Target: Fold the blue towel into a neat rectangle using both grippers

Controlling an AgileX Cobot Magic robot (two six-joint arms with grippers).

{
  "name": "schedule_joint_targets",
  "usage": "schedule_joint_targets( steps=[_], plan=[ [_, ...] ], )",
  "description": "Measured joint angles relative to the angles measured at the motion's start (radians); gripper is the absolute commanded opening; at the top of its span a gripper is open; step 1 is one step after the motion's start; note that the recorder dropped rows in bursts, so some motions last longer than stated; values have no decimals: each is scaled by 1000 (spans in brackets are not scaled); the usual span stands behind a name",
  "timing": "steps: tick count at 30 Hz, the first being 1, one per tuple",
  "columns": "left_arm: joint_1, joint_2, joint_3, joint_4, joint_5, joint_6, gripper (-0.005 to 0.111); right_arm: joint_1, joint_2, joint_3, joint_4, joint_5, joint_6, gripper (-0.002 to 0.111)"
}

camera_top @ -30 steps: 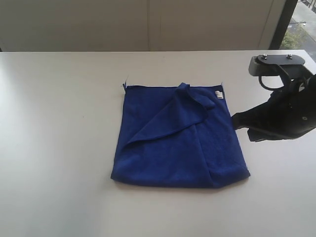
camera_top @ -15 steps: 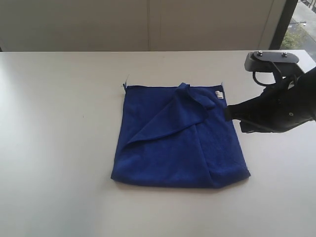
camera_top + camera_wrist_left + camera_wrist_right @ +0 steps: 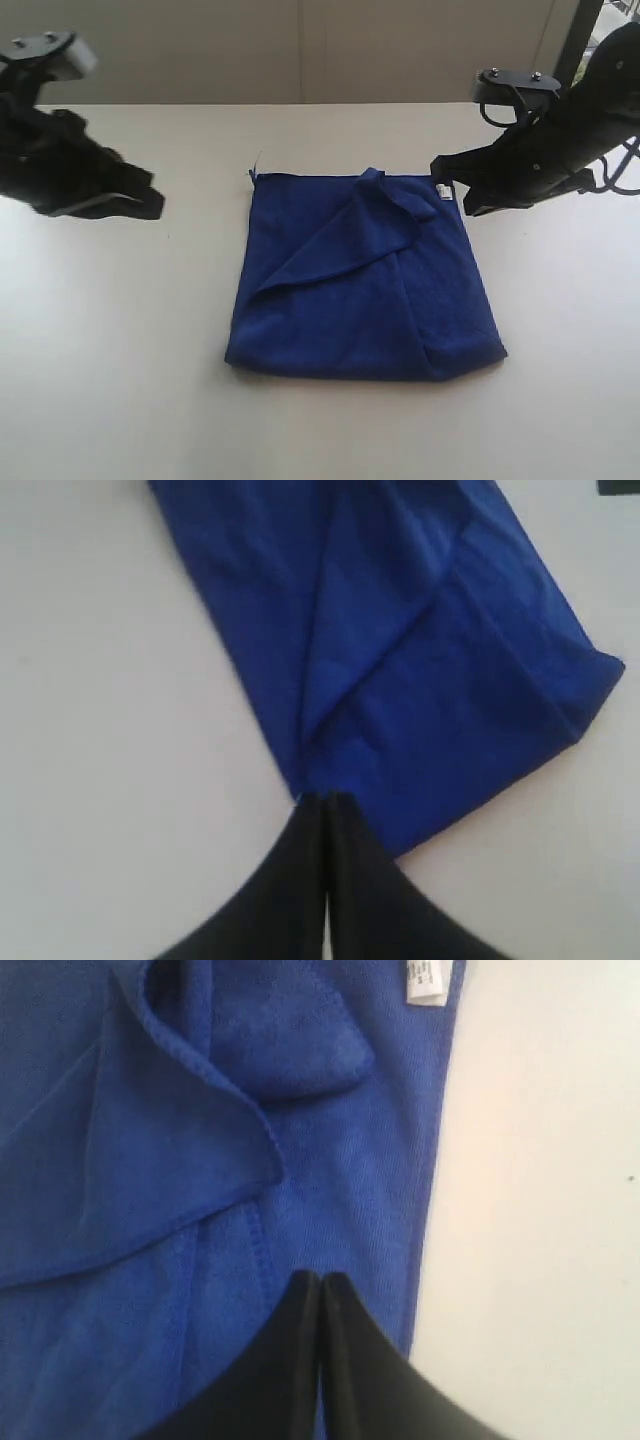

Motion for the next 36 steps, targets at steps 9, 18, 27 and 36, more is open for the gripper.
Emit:
schedule_joint_targets(
  steps=[9,18,27,36],
  plan=[
    [-187,284,-104,142,-134,-108,0,-59,263,-218,169,-23,-128,5],
    [-222,374,-182,136,-166,-110,0,-59,342,-278,235,-40,-133,23],
    [-395,578,-497,192,-178,-110,0,-132,323,-278,227,75,-141,23],
    [-442,819,-765,206,-207,-161,0,-261,259,-278,207,138,-141,23]
  ],
)
